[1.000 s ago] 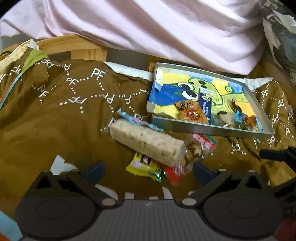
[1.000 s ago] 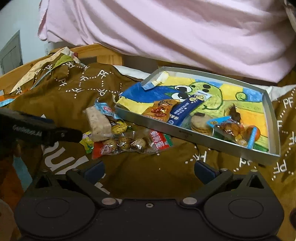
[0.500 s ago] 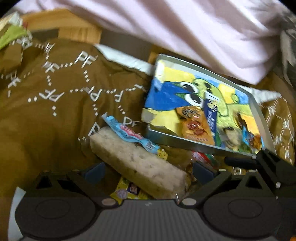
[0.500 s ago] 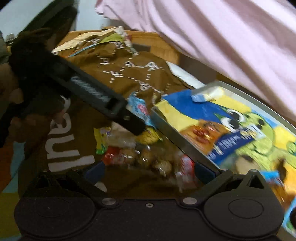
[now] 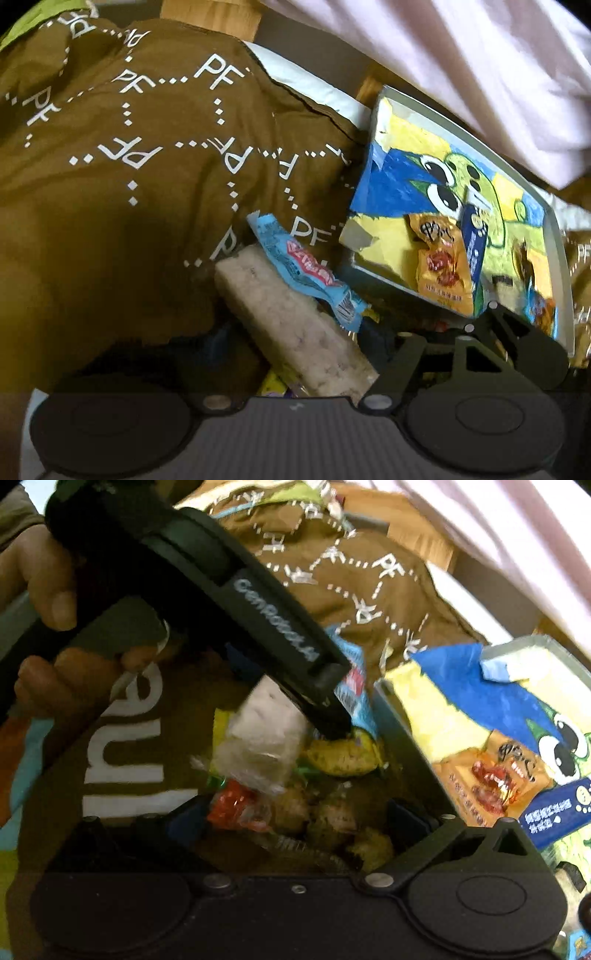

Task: Organize snacks
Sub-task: 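Grasp the white nougat bar with the left tool while the right grasps the quail-egg packet, then lift the nougat bar and quail-egg packet over the tray and lower them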

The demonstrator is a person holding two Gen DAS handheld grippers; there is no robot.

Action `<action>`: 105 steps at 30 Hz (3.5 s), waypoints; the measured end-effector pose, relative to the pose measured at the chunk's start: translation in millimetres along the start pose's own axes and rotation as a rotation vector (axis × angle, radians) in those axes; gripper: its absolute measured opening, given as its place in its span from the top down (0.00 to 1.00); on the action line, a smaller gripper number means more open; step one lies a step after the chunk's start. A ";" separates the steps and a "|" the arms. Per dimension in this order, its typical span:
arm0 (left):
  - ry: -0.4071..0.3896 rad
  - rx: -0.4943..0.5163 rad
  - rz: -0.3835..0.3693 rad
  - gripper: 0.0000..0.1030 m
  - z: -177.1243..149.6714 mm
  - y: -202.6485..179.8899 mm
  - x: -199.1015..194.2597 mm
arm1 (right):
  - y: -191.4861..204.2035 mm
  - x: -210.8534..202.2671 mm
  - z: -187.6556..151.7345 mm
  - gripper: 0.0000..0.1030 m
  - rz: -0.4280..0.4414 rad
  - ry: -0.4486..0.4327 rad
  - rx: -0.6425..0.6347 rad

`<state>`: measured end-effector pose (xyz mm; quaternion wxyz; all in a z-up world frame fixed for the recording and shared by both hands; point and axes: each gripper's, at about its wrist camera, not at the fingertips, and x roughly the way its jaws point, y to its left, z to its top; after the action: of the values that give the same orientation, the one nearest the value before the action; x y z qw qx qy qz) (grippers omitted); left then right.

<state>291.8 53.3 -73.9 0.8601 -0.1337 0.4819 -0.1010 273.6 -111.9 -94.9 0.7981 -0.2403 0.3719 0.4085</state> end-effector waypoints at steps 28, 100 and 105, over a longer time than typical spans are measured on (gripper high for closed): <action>0.139 0.271 -0.057 0.32 -42.1 -20.8 -31.3 | 26.3 -36.0 -41.5 0.19 -0.117 -0.006 0.366; -0.400 0.278 -0.022 0.63 68.3 -140.7 -41.2 | -46.2 -110.9 2.7 0.59 -0.830 -0.154 0.032; -0.320 0.224 -0.013 0.63 70.1 -131.3 -1.0 | -58.1 -89.2 -4.8 0.59 -0.807 -0.128 0.065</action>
<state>345.4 -61.0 4.9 0.9345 -0.0547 0.3238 -0.1371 285.2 -189.4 -22.7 0.9230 -0.3157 0.2102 0.0646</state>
